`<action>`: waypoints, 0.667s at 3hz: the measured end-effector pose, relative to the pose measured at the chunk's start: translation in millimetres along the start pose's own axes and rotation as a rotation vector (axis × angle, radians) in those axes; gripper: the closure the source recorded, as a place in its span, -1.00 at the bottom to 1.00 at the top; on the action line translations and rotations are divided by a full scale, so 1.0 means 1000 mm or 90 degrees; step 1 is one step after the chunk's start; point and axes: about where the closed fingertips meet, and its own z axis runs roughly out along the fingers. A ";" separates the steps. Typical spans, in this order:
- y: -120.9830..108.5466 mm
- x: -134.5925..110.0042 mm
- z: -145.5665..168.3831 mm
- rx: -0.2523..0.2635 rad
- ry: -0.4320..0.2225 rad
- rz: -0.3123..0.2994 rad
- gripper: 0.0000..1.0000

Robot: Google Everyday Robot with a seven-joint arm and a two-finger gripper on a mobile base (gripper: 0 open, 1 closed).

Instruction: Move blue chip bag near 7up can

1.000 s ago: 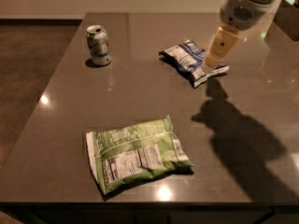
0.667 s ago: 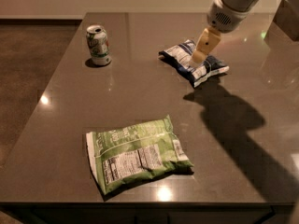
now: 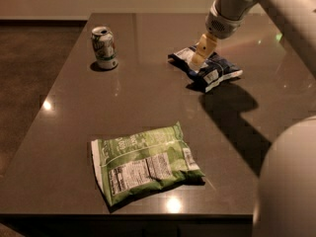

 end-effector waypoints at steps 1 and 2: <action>-0.008 0.004 0.019 -0.008 0.023 0.039 -1.00; -0.010 0.010 0.037 -0.021 0.054 0.068 -0.95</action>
Offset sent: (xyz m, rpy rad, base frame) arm 0.0198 -0.0174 -0.0374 -0.0166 0.1100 -0.1450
